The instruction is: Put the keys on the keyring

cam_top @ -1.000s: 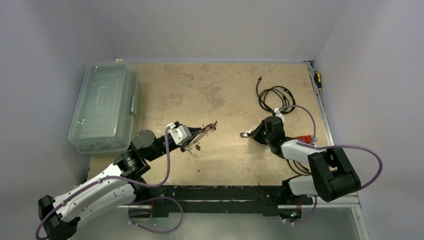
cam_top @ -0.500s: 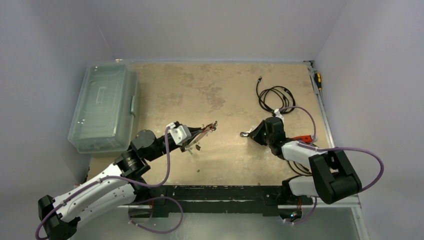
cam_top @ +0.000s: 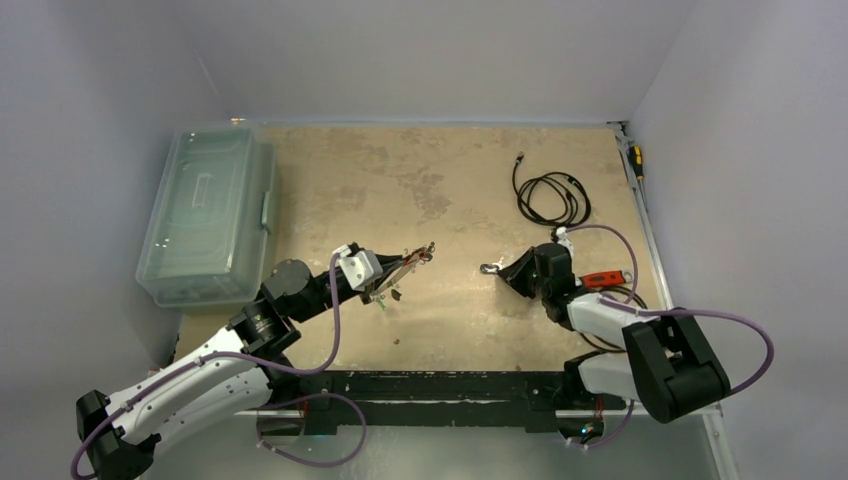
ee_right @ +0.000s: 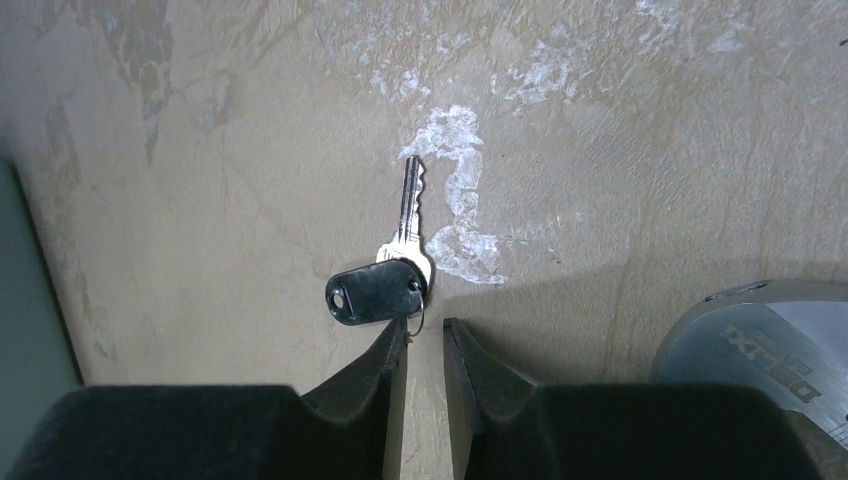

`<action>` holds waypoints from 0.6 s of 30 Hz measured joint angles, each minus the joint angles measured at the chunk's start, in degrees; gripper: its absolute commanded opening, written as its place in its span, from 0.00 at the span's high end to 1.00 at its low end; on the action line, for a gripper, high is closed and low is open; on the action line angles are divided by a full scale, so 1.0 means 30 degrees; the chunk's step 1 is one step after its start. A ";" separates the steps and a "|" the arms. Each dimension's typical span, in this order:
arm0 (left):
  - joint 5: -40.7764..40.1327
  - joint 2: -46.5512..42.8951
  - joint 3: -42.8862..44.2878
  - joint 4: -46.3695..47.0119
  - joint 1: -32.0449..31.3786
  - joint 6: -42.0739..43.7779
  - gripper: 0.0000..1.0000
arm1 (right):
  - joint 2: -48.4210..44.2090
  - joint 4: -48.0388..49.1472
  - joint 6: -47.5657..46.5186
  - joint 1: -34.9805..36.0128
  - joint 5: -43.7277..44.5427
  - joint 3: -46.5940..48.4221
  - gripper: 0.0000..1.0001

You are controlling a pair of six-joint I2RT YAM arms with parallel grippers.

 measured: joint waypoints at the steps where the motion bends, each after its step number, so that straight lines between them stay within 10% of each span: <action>1: 0.0000 0.0000 0.0000 -0.0007 0.0000 0.0000 1.00 | 0.0007 0.0175 0.0146 0.0000 0.0000 -0.0087 0.77; 18: 0.0066 0.0051 0.0000 0.0000 0.0000 -0.0029 1.00 | 0.1639 0.3395 0.1545 0.0000 -0.0648 -0.0634 0.92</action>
